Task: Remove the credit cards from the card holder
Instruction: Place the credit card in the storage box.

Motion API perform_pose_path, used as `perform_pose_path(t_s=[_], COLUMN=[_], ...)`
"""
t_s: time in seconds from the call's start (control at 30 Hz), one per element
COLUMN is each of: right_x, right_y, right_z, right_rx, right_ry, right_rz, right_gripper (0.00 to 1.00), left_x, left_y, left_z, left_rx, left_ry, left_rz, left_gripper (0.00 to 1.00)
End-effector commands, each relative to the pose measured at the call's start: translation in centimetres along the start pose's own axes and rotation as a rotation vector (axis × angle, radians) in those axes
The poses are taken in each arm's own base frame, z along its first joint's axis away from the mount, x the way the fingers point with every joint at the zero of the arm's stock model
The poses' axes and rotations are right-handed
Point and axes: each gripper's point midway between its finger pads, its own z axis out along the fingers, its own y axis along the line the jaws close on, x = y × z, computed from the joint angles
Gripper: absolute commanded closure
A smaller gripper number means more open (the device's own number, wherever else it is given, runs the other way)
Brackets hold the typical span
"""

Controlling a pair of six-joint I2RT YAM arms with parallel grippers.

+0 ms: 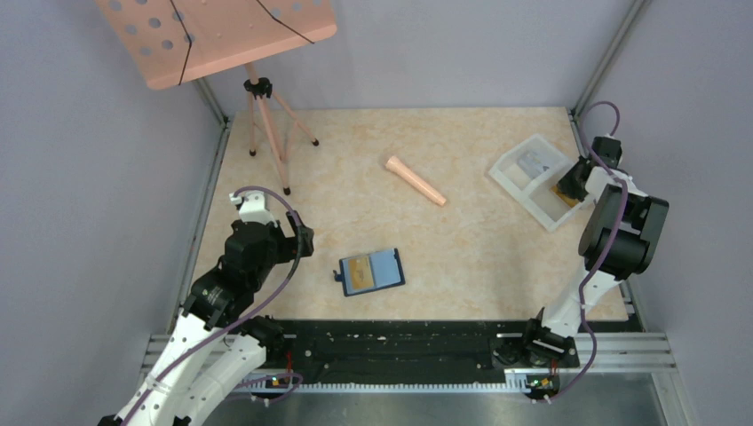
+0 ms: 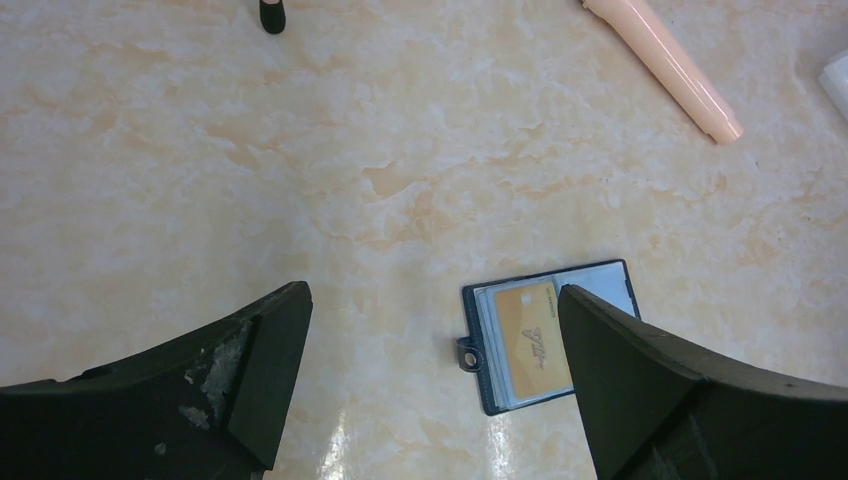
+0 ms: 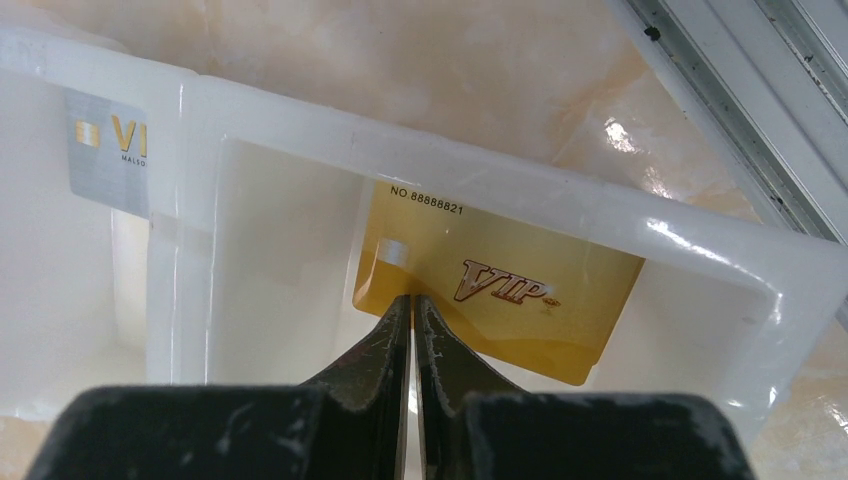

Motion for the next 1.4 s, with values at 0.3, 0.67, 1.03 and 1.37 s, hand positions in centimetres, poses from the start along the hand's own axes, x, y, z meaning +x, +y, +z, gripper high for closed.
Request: perform_pose_path(t_s=[0.3,0.67,1.03,1.37], right_x=[-2.3,-0.7,0.4,0.6], right_y=[2.8,2.3,2.0,1.9], right_z=[-1.8,-1.9,-1.4,-0.6], right_rx=[-0.046,-0.044,-0.034,-0.021], right_ry=[-0.061,-0.026,-0.005,-0.001], right_rz=[-0.064,-0.071,-0.074,-0.08], right_gripper=[0.96,0.96,0.96,0.96], left_x=[-0.9,-0.9,-0.9,-0.9], left_y=[0.0,-0.1,0.0,0.0], left_z=[-0.1,-0.2,-0.2,-0.1], left_rx=[-0.003,0.004,0.002,-0.004], left_ry=[-0.035,-0.039,-0.041,-0.038], left_rz=[-0.011,-0.014,-0.013,-0.008], left_gripper=[0.01,0.01,0.01,0.01])
